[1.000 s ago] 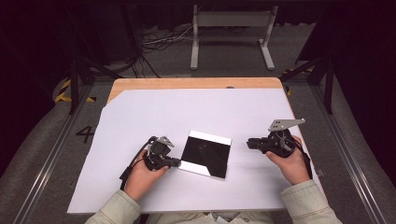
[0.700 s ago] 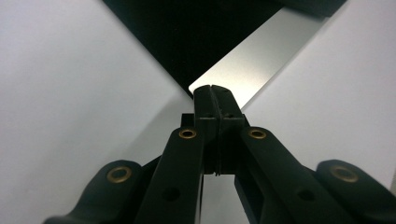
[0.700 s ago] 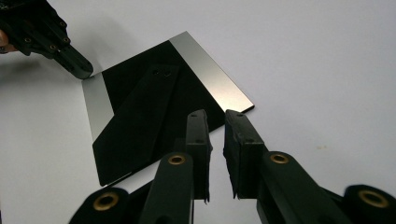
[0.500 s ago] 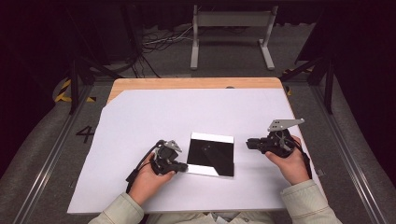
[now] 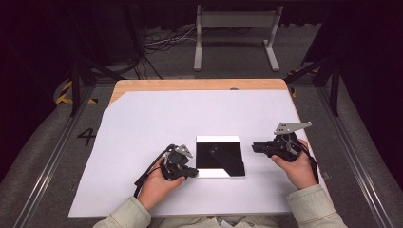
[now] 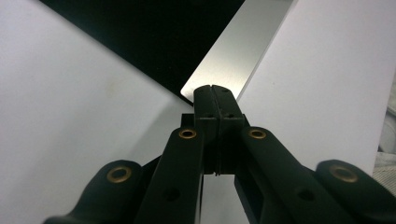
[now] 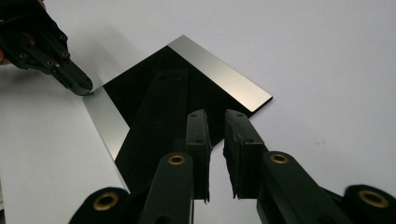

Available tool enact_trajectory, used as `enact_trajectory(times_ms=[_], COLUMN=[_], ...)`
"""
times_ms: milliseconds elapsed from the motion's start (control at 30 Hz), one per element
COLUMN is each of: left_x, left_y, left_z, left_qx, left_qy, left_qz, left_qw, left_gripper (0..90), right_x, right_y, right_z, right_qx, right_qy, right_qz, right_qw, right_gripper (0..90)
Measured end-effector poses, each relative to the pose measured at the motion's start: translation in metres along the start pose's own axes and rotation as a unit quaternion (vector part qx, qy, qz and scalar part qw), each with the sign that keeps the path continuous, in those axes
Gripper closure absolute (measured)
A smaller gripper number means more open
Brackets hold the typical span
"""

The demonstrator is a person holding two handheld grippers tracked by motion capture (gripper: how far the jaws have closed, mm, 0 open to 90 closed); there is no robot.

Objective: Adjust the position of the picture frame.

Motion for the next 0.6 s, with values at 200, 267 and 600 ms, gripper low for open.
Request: enact_trajectory(times_ms=[200,267,600], left_x=[-0.004,-0.005,-0.004], left_y=[-0.003,-0.004,0.0], left_z=[0.006,0.006,-0.012], left_qx=[0.01,0.008,-0.016], left_qy=[-0.007,-0.006,-0.038], left_qz=[0.011,0.017,0.024], left_qw=[0.9999,0.9998,0.9989], left_gripper=[90.0,90.0,76.7], right_x=[0.001,0.001,0.002], right_y=[0.0,0.0,0.001], right_z=[-0.001,-0.002,-0.008], right_qx=[0.001,0.002,0.005], right_qy=[0.001,0.0,-0.004], right_qz=[0.001,0.0,0.001], right_qw=[1.0,1.0,1.0], right_gripper=[80.1,80.1,80.1])
Point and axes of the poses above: each handheld gripper's, and its own axes: z roughly forward along the jaws, x roughly out of its underside, y roughly to its left, the point moved 1 cm from there along z, roughly forward along the jaws, and after that the axes turned 1 degree about -x, right-handed, at the moved point
